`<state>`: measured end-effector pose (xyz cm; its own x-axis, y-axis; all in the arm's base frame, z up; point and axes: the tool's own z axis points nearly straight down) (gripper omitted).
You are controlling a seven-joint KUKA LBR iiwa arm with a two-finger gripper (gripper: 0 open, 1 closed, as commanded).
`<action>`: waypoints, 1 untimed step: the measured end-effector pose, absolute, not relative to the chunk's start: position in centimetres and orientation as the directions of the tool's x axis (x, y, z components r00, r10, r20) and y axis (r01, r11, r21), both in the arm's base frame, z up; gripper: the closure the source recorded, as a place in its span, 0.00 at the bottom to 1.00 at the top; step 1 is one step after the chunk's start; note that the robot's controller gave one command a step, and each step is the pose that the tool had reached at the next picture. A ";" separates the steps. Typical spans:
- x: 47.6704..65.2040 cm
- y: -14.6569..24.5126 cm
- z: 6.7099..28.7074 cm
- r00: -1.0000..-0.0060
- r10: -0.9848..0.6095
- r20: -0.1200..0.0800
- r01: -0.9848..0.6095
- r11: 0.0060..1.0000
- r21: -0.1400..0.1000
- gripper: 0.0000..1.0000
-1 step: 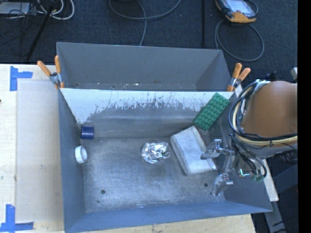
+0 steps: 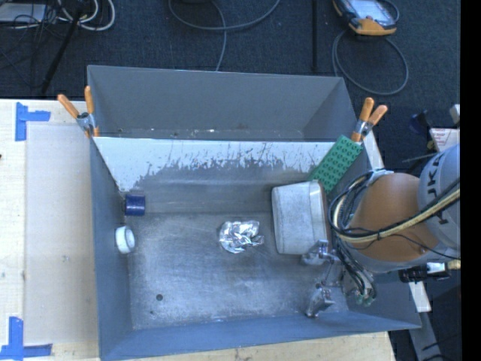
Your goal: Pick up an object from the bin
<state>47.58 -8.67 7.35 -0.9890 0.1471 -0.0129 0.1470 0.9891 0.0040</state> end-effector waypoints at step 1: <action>53.1 -15.1 10.1 -0.996 0.092 -0.002 0.092 0.996 -0.001 0.00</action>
Offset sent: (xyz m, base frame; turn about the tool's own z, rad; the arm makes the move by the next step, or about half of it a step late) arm 0.0533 -0.0613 0.0265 -0.0577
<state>53.11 -15.06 10.05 -0.9958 0.0917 -0.0020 0.0917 0.9958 -0.0015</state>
